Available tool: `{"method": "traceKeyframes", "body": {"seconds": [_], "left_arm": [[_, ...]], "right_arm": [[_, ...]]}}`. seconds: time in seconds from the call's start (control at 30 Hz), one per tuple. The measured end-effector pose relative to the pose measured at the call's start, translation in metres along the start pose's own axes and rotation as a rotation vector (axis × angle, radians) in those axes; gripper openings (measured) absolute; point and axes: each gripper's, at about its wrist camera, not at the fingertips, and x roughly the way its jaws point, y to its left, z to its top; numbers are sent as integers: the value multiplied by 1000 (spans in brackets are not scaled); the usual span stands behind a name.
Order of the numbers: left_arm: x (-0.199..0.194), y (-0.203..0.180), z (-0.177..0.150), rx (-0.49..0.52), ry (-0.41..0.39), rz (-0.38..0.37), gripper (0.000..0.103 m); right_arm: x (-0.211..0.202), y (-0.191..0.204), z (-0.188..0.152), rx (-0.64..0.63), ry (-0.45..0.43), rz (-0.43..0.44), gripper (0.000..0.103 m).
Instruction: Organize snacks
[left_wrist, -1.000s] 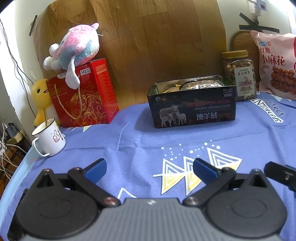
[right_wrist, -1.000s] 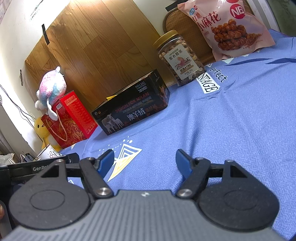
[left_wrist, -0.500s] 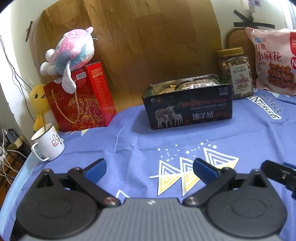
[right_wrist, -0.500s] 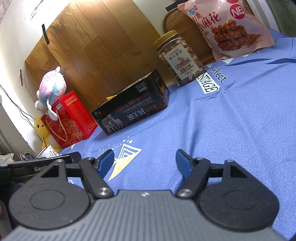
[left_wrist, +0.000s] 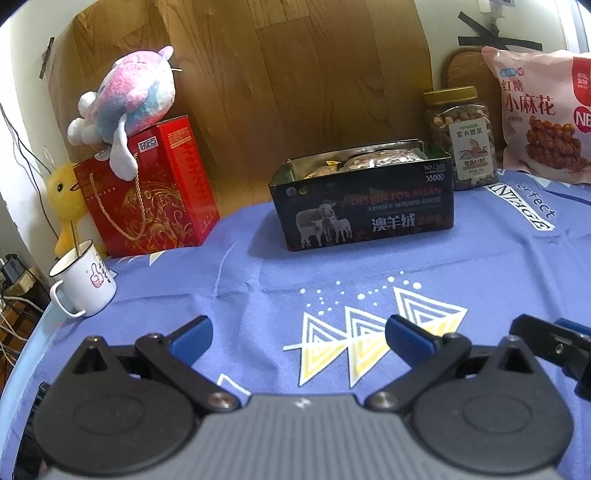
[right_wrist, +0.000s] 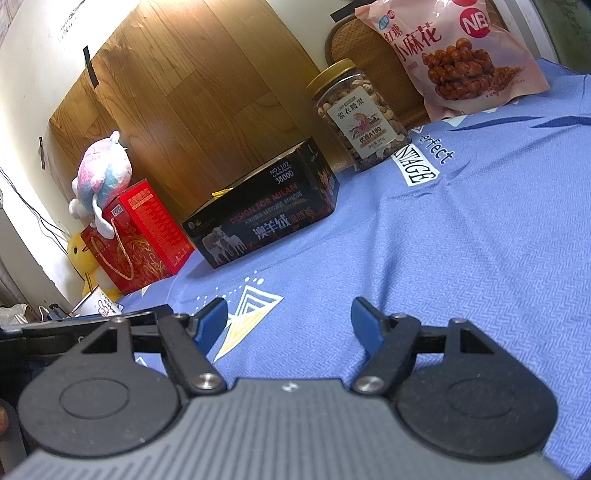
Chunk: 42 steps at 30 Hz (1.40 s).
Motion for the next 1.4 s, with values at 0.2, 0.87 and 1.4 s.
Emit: {"method": "traceKeyframes", "body": {"seconds": [0.2, 0.87, 1.4], "left_arm": [[3, 1, -1, -4, 8, -8, 103], [8, 5, -5, -15, 15, -20, 103], [10, 9, -10, -21, 29, -10, 103]], "right_arm": [[0, 0, 0, 0, 0, 0, 76], [0, 3, -1, -34, -11, -17, 76], [-2, 9, -4, -84, -39, -31, 76]]}}
